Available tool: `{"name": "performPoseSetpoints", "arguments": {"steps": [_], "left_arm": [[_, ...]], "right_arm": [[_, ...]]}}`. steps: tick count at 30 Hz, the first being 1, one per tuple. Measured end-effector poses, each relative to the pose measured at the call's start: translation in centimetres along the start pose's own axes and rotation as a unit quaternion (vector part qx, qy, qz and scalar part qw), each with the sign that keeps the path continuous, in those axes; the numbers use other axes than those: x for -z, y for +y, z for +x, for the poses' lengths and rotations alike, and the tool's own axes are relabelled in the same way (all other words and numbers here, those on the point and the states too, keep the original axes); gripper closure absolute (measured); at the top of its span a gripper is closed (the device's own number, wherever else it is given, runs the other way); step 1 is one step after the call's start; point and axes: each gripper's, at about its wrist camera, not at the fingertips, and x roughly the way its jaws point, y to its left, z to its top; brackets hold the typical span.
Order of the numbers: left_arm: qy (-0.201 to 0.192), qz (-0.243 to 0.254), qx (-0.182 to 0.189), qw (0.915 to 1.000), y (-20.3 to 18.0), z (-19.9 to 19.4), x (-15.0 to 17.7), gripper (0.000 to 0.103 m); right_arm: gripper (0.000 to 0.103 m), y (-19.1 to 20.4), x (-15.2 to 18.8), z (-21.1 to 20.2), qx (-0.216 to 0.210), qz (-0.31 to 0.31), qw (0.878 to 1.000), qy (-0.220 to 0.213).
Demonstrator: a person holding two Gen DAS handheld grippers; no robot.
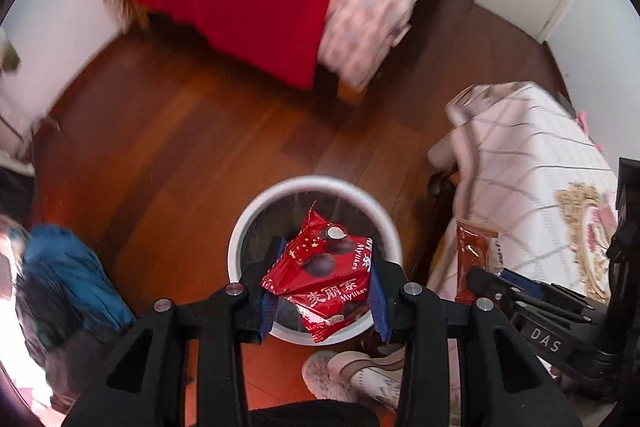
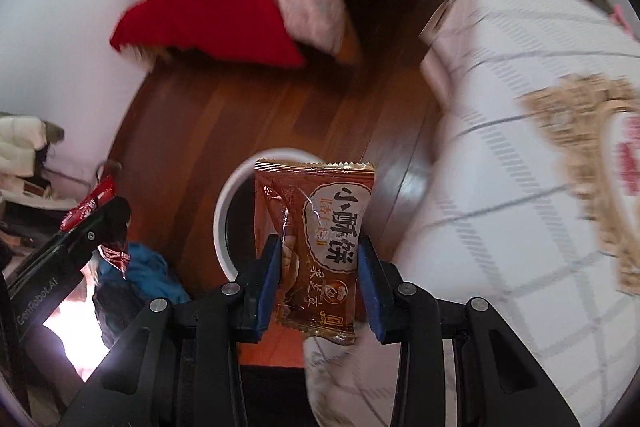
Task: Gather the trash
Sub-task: 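Carry both items over the bin and open both tools, then move both tools back toward the table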
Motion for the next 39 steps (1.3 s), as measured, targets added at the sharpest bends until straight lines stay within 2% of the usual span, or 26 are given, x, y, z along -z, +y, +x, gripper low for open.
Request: {"name": "performPoseSetpoints", "arguments": {"steps": [6,8,9,10,13,14,15,17,19,20,21,23,24,35,39], "left_arm": [[0.078,-0.038,0.026,0.9959,3.7,7.1,-0.2,0.067],[0.098,-0.052,0.027,0.9934,4.4,8.4,-0.1,0.051],[0.104,-0.061,0.028,0.9924,4.9,8.8,0.1,0.049],[0.108,-0.071,0.026,0.9913,5.4,9.2,0.4,0.042],[0.113,-0.088,0.016,0.9896,6.7,9.6,1.1,0.018],[0.114,-0.092,0.008,0.9892,6.7,9.8,1.0,0.011],[0.115,-0.094,0.000,0.9889,7.0,9.9,1.2,0.011],[0.115,-0.101,-0.017,0.9881,7.8,10.0,1.4,0.010],[0.110,-0.108,-0.029,0.9876,8.3,9.7,1.8,0.010],[0.108,-0.108,-0.034,0.9877,8.5,9.5,1.8,0.010],[0.103,-0.109,-0.040,0.9879,8.6,9.1,1.9,0.010],[0.095,-0.110,-0.046,0.9883,8.7,8.5,2.1,0.000],[0.093,-0.109,-0.050,0.9884,8.7,8.3,2.2,0.000],[0.054,-0.100,-0.073,0.9909,8.2,4.5,2.9,0.000],[0.036,-0.095,-0.074,0.9921,7.7,2.4,3.2,0.000]], "right_arm": [[0.064,1.7,-1.4,8.2,0.024,-0.003,0.998,0.060],[0.064,1.8,-1.8,10.3,0.034,-0.006,0.997,0.072],[0.064,1.9,-2.0,11.5,0.040,-0.011,0.996,0.079],[0.064,2.0,-2.1,12.3,0.045,-0.014,0.995,0.086],[0.063,1.9,-2.3,14.4,0.055,-0.021,0.993,0.103],[0.059,1.9,-2.2,14.8,0.056,-0.024,0.993,0.104],[0.048,2.0,-2.3,15.1,0.057,-0.025,0.993,0.105],[0.043,2.1,-2.4,15.6,0.052,-0.025,0.992,0.109],[0.029,2.4,-2.7,15.8,0.047,-0.028,0.993,0.107],[0.015,2.7,-2.7,15.8,0.046,-0.029,0.993,0.104],[0.011,2.8,-2.7,16.0,0.044,-0.029,0.993,0.102],[0.005,3.1,-3.0,15.8,0.042,-0.031,0.993,0.104],[0.000,3.2,-3.0,15.7,0.043,-0.032,0.993,0.103],[0.000,4.8,-1.4,11.4,0.092,-0.082,0.988,0.092],[0.000,5.1,-1.0,9.0,0.087,-0.085,0.990,0.077]]}}
